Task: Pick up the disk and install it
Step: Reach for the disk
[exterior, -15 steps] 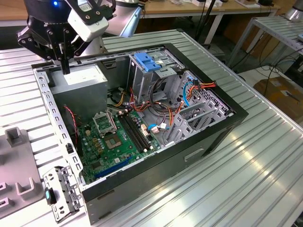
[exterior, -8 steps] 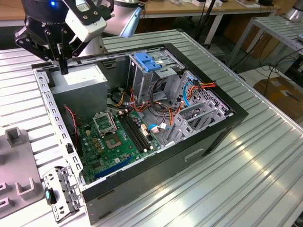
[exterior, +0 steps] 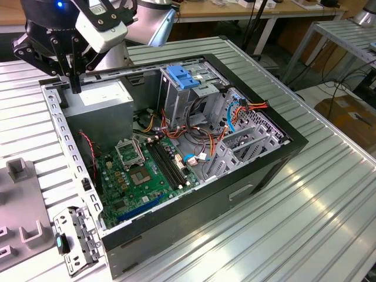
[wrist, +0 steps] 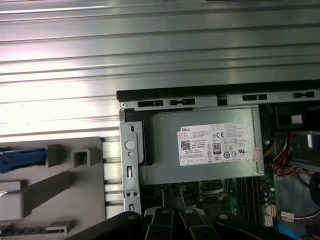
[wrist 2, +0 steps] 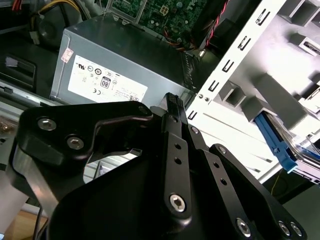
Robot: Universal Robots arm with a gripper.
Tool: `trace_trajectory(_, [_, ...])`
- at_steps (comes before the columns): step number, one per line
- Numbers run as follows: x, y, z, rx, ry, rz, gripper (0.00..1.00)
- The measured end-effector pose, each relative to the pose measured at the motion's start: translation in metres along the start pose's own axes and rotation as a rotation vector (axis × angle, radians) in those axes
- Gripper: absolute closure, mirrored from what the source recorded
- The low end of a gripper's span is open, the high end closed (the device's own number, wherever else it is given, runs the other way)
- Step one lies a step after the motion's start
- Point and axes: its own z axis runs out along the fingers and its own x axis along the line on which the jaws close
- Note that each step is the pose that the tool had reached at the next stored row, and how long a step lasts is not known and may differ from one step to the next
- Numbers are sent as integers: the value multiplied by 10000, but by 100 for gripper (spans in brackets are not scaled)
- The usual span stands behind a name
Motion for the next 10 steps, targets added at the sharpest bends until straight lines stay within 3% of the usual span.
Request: trace_trajectory(10, [84, -6, -2, 0, 2, 0, 89])
